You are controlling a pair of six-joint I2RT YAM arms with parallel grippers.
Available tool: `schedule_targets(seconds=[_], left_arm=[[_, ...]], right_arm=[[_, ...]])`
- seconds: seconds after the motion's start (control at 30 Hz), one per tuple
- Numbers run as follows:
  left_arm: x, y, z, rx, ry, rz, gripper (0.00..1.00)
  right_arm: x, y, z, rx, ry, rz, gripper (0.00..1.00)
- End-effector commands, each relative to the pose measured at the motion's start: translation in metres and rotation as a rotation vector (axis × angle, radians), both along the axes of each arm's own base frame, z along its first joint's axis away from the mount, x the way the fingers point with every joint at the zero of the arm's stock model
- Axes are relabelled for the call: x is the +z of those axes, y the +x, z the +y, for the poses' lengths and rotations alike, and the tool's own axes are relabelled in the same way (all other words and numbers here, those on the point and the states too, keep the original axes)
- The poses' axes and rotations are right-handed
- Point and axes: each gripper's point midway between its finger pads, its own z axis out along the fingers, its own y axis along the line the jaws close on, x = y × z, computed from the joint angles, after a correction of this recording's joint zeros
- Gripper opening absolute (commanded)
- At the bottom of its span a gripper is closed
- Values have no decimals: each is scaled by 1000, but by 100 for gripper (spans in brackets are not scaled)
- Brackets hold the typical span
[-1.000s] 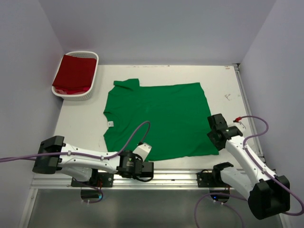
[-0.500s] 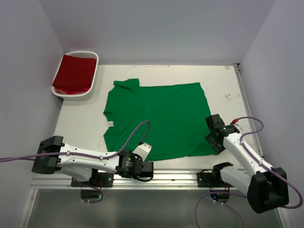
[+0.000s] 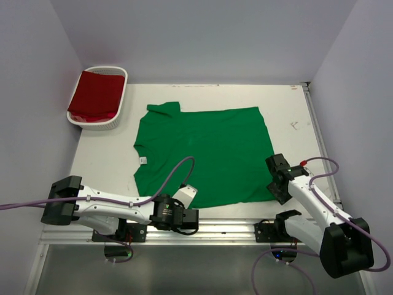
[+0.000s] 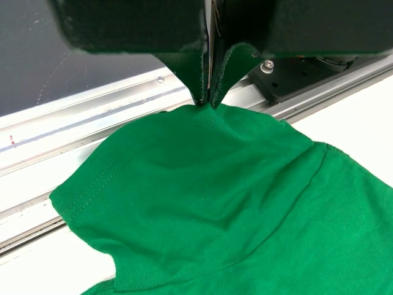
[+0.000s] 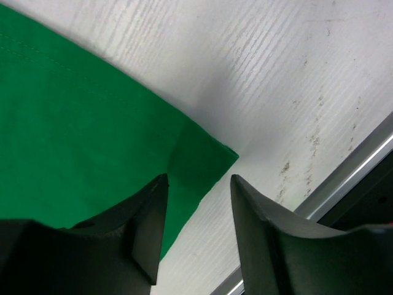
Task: Fold and stack the t-shirts
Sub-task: Grap the side of the flattened tshirt closest away from the robot with both arms
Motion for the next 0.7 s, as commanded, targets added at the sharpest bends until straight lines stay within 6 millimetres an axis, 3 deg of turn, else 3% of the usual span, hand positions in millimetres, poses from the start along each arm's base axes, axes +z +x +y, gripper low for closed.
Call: schedule_targets(seconds=[0.0, 0.17, 0.2, 0.37, 0.43, 0.67], left_arm=[[-1, 1, -5, -4, -23, -7, 0], [-2, 0, -4, 4, -25, -2, 0], [-2, 0, -4, 4, -24, -2, 0], [-2, 0, -2, 21, -18, -8, 0], [-1, 2, 0, 44, -20, -19, 0], [23, 31, 19, 198, -42, -195, 0]], right_arm=[[-9, -3, -3, -12, -13, 17, 44], [-8, 4, -7, -3, -46, 18, 33], [-7, 5, -7, 7, -51, 21, 25], [-9, 12, -1, 48, -26, 5, 12], [-9, 15, 3, 80, -6, -9, 1], [19, 36, 10, 150, 20, -133, 0]])
